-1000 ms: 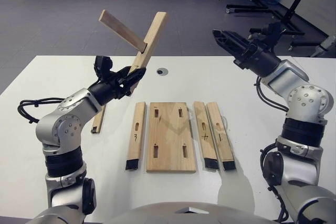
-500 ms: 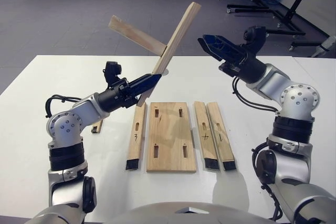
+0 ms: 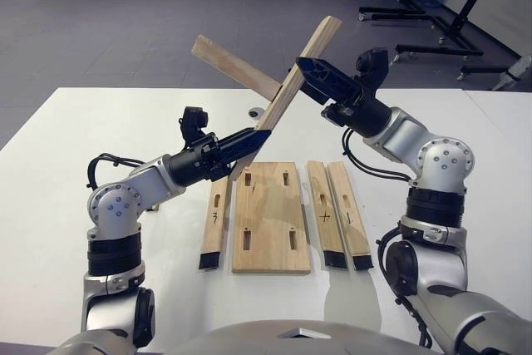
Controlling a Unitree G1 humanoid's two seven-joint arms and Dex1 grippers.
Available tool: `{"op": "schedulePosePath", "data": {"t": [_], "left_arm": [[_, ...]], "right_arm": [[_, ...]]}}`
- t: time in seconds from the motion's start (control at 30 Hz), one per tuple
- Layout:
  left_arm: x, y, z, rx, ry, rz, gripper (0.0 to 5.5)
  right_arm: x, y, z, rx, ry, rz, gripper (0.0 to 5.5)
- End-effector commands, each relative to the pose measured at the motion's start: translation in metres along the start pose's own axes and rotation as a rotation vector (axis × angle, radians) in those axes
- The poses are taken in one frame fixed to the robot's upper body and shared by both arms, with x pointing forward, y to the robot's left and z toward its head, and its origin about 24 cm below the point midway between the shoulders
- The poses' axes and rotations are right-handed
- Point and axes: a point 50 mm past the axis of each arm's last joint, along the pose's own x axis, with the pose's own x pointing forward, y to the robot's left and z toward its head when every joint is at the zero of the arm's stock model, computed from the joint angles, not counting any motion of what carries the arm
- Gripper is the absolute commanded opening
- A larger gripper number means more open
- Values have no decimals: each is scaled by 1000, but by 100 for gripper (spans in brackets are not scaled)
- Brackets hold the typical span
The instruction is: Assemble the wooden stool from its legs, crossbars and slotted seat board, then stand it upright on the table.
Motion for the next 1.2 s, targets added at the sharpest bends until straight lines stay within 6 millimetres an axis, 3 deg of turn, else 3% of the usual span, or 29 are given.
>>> {"op": "schedulePosePath", "data": {"t": [0.03,0.77,1.2], "left_arm": [[4,-3,-1,16,-7,-13,204],[6,-4,-7,9,-7,-15,204],[8,-5,-8,11,-10,-8,204]], "right_arm": [[11,5,-1,7,0,37,534],[11,1,-9,48,-6,20,534],[11,0,-13,53,-1,7,295]]}}
